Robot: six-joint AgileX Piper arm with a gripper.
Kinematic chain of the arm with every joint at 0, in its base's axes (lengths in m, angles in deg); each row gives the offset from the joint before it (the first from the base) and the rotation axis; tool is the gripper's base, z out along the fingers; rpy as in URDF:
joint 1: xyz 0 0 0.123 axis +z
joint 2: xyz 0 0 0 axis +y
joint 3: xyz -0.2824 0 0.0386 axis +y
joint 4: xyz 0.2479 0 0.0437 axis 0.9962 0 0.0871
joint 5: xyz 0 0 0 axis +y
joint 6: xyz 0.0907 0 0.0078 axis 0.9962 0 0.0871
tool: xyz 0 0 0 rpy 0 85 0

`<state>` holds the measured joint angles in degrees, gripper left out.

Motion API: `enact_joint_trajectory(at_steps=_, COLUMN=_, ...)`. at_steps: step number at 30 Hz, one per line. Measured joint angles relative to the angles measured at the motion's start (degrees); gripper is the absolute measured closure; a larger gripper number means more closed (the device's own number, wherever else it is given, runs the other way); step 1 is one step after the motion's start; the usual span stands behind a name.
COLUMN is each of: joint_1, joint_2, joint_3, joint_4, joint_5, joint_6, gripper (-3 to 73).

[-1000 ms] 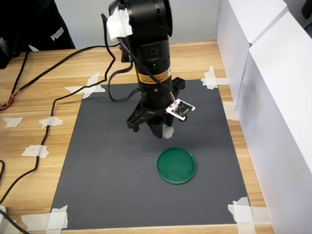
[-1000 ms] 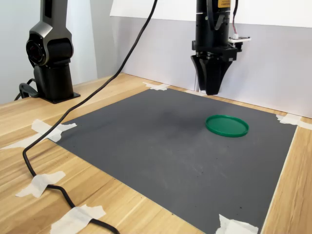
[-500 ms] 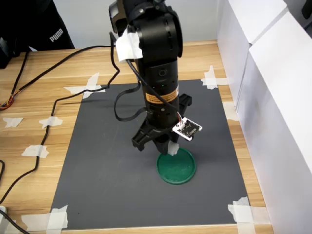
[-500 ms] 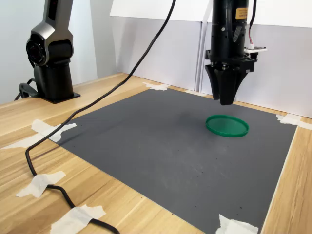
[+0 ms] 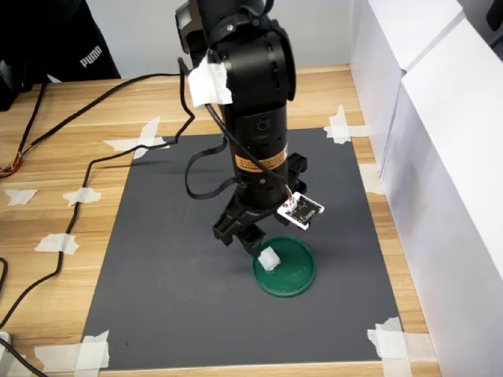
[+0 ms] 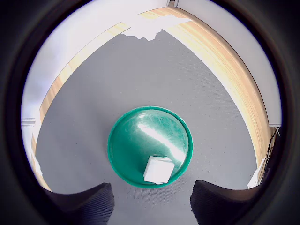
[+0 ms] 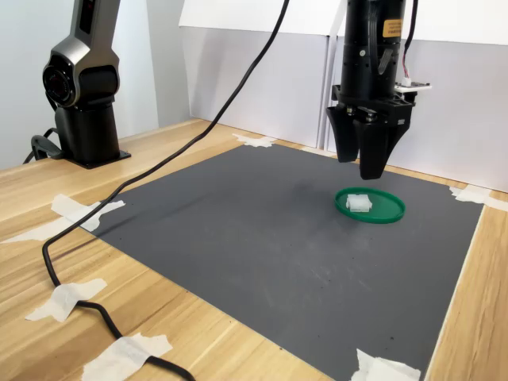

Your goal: Grasp a white terminal and put it on the green lid.

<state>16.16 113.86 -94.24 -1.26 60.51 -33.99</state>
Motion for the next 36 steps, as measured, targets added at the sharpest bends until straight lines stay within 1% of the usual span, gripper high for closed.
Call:
enact_joint_trajectory(at_steps=10, joint_1=0.0, joint_2=-2.78, joint_3=0.32, joint_4=-0.01, joint_5=0.33, joint_6=0.69, gripper=-2.0)
enact_joint_trajectory(at_steps=12, joint_1=0.0, joint_2=-4.64, joint_3=1.63, joint_4=-0.01, joint_5=-0.53, joint_6=1.31, gripper=-1.6)
enact_joint_trajectory(at_steps=14, joint_1=0.0, joint_2=-7.11, joint_3=3.55, joint_4=-0.01, joint_5=-3.04, joint_6=1.71, gripper=0.2)
enact_joint_trajectory(at_steps=16, joint_1=0.0, joint_2=-10.33, joint_3=5.97, joint_4=-0.07, joint_5=-5.87, joint_6=2.3, gripper=4.3)
enact_joint_trajectory(at_steps=18, joint_1=-0.08, joint_2=-13.72, joint_3=8.48, joint_4=-0.11, joint_5=-8.59, joint_6=2.91, gripper=11.9)
enact_joint_trajectory(at_steps=21, joint_1=-1.09, joint_2=-18.99, joint_3=12.83, joint_4=0.22, joint_5=-12.16, joint_6=3.99, gripper=29.2)
enact_joint_trajectory(at_steps=24, joint_1=-3.54, joint_2=-24.3, joint_3=17.76, joint_4=0.37, joint_5=-17.01, joint_6=4.98, gripper=51.1)
enact_joint_trajectory(at_steps=26, joint_1=-5.8, joint_2=-28.1, joint_3=21.34, joint_4=0.37, joint_5=-20.73, joint_6=5.2, gripper=62.4)
enact_joint_trajectory(at_steps=27, joint_1=-6.98, joint_2=-30.25, joint_3=23.42, joint_4=0.3, joint_5=-22.92, joint_6=5.2, gripper=65.9)
enact_joint_trajectory(at_steps=29, joint_1=-9.09, joint_2=-34.68, joint_3=27.74, joint_4=0.24, joint_5=-27.19, joint_6=5.26, gripper=69.1)
enact_joint_trajectory(at_steps=31, joint_1=-11.44, joint_2=-39.09, joint_3=32.26, joint_4=0.4, joint_5=-31.72, joint_6=5.93, gripper=70.2)
enact_joint_trajectory(at_steps=36, joint_1=-16.82, joint_2=-48.89, joint_3=42.65, joint_4=2.87, joint_5=-39.92, joint_6=10.16, gripper=71.0)
